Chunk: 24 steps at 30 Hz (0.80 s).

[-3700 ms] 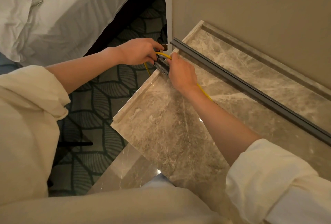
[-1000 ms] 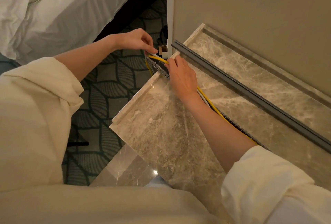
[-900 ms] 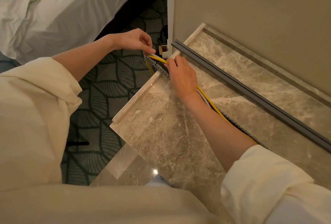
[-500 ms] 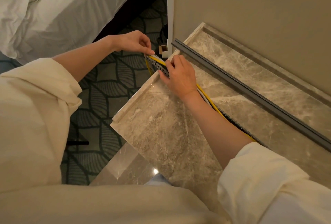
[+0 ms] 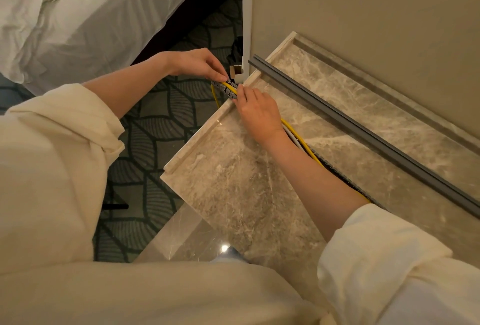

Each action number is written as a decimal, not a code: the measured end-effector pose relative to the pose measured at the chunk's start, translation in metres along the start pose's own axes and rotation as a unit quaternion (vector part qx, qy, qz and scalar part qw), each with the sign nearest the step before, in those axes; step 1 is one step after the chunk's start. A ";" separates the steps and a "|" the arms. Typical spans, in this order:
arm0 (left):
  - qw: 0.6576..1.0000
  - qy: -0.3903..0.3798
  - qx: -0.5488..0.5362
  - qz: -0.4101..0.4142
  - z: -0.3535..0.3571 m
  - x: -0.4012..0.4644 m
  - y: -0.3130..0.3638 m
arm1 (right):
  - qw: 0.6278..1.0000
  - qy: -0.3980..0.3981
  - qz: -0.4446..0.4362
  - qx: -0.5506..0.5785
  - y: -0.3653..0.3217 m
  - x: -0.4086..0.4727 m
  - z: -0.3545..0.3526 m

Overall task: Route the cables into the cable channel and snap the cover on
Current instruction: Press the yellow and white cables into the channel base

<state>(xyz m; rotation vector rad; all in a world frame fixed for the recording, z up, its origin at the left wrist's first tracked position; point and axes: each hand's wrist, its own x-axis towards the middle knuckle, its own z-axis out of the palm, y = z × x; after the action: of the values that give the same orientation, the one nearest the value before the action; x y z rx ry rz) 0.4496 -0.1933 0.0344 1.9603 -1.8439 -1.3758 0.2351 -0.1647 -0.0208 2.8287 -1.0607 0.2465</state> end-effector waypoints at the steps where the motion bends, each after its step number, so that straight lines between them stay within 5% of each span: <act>1: 1.000 -0.003 -0.003 0.002 0.002 -0.001 0.002 | 1.000 -0.018 -0.003 0.002 -0.001 -0.003 0.003; 14: 1.000 0.006 0.025 -0.003 0.013 0.001 0.019 | 0.992 -0.123 -0.009 0.029 -0.007 -0.009 -0.009; 20: 0.998 0.062 0.010 0.010 0.021 -0.007 0.018 | 0.923 -0.138 0.039 0.356 0.021 -0.015 -0.032; 24: 0.989 0.126 0.064 0.034 0.035 -0.013 0.022 | 0.905 -0.115 0.135 0.386 0.059 -0.044 -0.030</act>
<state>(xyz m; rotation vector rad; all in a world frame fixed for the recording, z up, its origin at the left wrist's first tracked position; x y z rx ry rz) 0.4122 -0.1718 0.0351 2.0003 -1.8996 -0.9612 0.1604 -0.1758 0.0034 3.4402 -1.7363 0.4507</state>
